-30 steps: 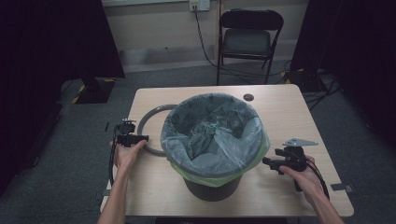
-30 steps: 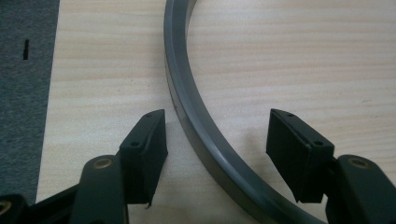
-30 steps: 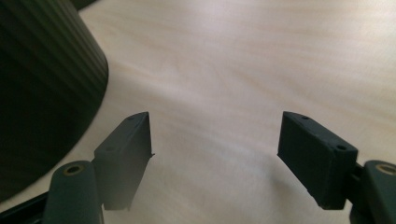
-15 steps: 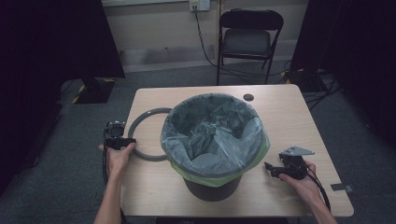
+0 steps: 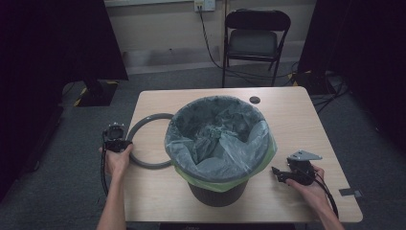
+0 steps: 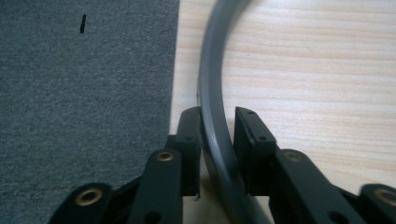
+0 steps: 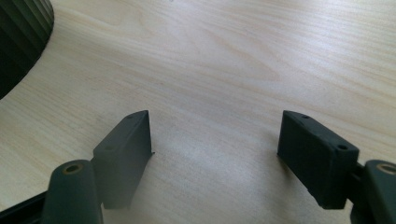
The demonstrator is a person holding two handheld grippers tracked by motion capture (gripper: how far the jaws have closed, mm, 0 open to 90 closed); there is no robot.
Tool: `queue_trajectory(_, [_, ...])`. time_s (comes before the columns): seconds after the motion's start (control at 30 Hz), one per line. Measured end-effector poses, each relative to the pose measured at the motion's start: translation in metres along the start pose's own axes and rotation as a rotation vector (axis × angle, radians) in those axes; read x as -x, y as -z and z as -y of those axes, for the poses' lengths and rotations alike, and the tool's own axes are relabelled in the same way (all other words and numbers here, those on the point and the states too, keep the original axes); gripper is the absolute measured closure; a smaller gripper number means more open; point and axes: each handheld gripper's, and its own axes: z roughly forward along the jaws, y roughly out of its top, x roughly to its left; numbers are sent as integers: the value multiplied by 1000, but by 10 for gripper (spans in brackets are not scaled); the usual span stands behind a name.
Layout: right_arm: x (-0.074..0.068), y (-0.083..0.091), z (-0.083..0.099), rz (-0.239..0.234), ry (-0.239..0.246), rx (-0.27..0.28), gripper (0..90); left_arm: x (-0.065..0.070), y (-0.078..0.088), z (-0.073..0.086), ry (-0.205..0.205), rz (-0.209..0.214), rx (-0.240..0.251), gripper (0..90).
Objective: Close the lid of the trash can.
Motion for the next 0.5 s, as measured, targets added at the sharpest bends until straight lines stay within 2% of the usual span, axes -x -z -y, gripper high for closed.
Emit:
queue_trajectory(0.1, [0, 0, 0, 0, -2, 1, 249, -1, 0, 0, -16, 0, -7, 781])
queue_trajectory(0.23, [0, 0, 0, 1, -3, 1, 248, -2, 1, 1, -3, 5, -5, 786])
queue_trajectory(0.3, [0, 0, 0, 1, -3, 0, 248, -5, 2, 2, 33, 24, 6, 788])
queue_trajectory(0.43, [0, 0, 0, 3, -3, -1, 248, -10, 4, 5, 61, 58, 14, 790])
queue_trajectory(0.5, [0, 0, 0, 1, -3, 0, 248, -10, 11, 4, 58, 56, 37, 790])
